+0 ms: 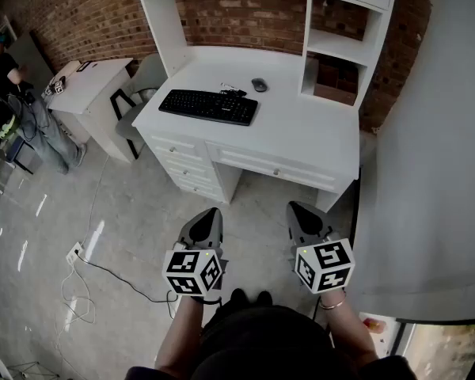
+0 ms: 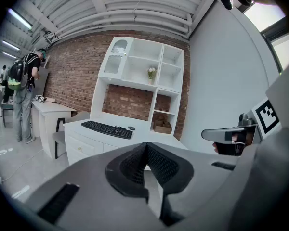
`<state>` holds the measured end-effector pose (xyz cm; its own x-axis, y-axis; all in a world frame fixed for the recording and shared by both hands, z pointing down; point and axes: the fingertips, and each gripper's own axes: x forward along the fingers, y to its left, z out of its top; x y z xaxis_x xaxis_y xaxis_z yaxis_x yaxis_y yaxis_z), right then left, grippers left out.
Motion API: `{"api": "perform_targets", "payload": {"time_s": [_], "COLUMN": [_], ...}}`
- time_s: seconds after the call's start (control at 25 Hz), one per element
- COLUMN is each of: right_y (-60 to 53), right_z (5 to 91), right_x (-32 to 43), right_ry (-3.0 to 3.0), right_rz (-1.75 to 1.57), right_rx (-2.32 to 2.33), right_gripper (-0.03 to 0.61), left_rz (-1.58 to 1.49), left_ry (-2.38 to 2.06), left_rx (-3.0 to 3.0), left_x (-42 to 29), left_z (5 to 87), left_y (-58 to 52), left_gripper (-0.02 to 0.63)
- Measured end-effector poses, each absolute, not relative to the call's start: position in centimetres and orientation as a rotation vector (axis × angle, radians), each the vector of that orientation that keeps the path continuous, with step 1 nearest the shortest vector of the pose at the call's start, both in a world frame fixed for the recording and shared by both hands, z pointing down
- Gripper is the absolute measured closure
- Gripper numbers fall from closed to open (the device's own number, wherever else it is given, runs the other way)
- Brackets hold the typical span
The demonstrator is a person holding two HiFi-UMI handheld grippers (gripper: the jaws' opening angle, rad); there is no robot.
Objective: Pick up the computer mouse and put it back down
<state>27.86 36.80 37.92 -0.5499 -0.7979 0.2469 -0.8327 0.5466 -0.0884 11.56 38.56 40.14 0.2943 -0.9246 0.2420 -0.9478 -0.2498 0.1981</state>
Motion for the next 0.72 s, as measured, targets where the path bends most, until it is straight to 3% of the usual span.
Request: {"api": "perform_targets", "payload": {"time_s": [0.64,0.72], "right_y": [35.4,34.6], "right_z": [37.5,37.7], "right_x": [28.8,28.6], "right_ry": [-2.651,-2.64], "right_rz": [0.325,0.329], "right_rx": [1.385,1.385], "right_gripper": [0.569,0.54], "left_rz": [0.134,0.133], "left_ry": [-1.727,-1.725], "left_rx": [2.264,2.268], "left_x": [12.6,12.3], "left_z": [40.2,40.3], "left_y": [37.6,36.9], "left_gripper": [0.604,0.604]}}
